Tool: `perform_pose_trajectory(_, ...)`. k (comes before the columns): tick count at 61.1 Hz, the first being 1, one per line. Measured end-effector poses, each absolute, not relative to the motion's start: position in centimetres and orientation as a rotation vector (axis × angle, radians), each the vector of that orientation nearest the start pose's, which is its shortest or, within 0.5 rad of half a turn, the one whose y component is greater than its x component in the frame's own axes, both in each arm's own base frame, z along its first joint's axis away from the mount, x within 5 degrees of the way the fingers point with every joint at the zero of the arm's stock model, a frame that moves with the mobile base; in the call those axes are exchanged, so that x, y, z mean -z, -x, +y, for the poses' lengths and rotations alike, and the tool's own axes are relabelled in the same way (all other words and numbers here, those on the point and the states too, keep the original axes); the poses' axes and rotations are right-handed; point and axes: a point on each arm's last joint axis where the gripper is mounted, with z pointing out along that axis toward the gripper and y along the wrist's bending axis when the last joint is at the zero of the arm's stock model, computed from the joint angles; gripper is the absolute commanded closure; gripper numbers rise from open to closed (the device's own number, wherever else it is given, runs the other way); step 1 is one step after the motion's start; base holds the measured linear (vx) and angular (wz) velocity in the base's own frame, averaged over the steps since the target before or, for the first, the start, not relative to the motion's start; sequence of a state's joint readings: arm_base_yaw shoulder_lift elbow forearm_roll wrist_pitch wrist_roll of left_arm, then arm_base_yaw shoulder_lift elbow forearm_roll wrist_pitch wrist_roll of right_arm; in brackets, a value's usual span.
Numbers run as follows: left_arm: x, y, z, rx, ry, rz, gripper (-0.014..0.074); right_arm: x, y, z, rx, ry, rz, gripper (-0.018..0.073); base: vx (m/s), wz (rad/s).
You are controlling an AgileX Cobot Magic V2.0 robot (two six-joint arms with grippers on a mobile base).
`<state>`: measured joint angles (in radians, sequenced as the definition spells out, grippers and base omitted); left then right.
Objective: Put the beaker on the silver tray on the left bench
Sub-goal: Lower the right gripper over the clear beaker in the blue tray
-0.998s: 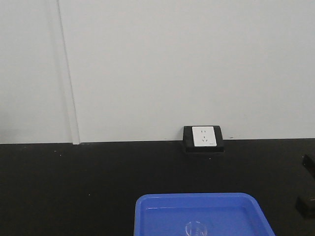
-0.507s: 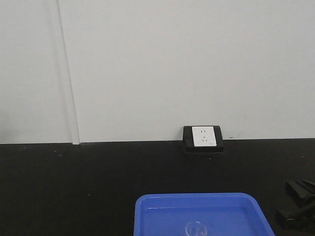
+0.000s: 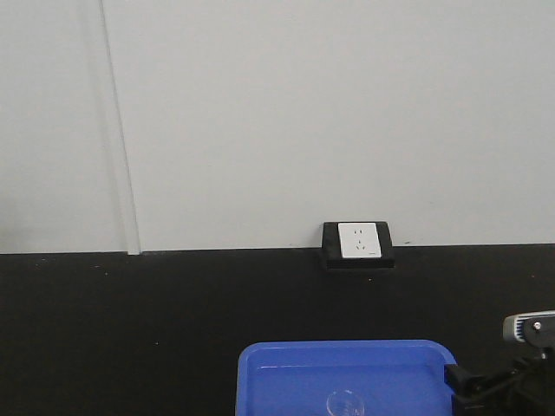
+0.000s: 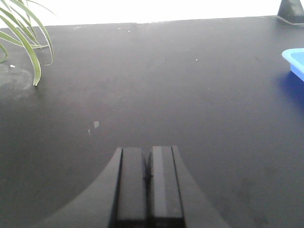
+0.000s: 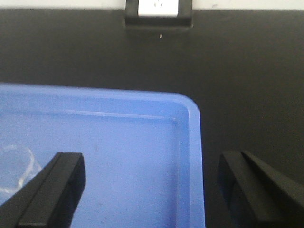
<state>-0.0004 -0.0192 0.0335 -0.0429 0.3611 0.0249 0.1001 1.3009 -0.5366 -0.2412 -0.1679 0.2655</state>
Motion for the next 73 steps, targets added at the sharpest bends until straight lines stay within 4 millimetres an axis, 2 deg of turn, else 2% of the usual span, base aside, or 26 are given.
perform_pose_trajectory(9,-17.0,-5.3,-0.1,0.025,0.003,1.859,0.0595,-20.4,-25.8,3.3,-0.094,0.246,2.1,-0.0058,0.0,0.0)
perform_pose_trajectory(21,-17.0,-5.3,-0.1,0.025,0.003,1.859,0.0595,-20.1,-26.2,4.3,-0.176,0.322,2.018,-0.0053,0.0,0.0)
perform_pose_trajectory(35,-17.0,-5.3,-0.1,0.025,0.003,1.859,0.0595,-17.5,-23.2,5.8,-0.348,0.511,1.963,-0.0048,0.0,0.0)
perform_pose_trajectory(40,-17.0,-5.3,-0.1,0.025,0.003,1.859,0.0595,-17.0,-23.0,6.2,-0.395,0.543,1.937,-0.0047,0.0,0.0)
perform_pose_trajectory(48,-17.0,-5.3,-0.1,0.025,0.003,1.859,0.0595,-16.1,-23.6,6.7,-0.46,0.549,1.919,-0.0047,0.0,0.0)
perform_pose_trajectory(61,-17.0,-5.3,-0.1,0.025,0.003,1.859,0.0595,-13.9,-25.7,7.3,-0.521,0.562,1.935,-0.0045,0.0,0.0)
perform_pose_trajectory(73,-17.0,-5.3,-0.1,0.025,0.003,1.859,0.0595,-12.2,-27.9,9.7,-0.542,0.688,1.901,-0.0044,0.0,0.0)
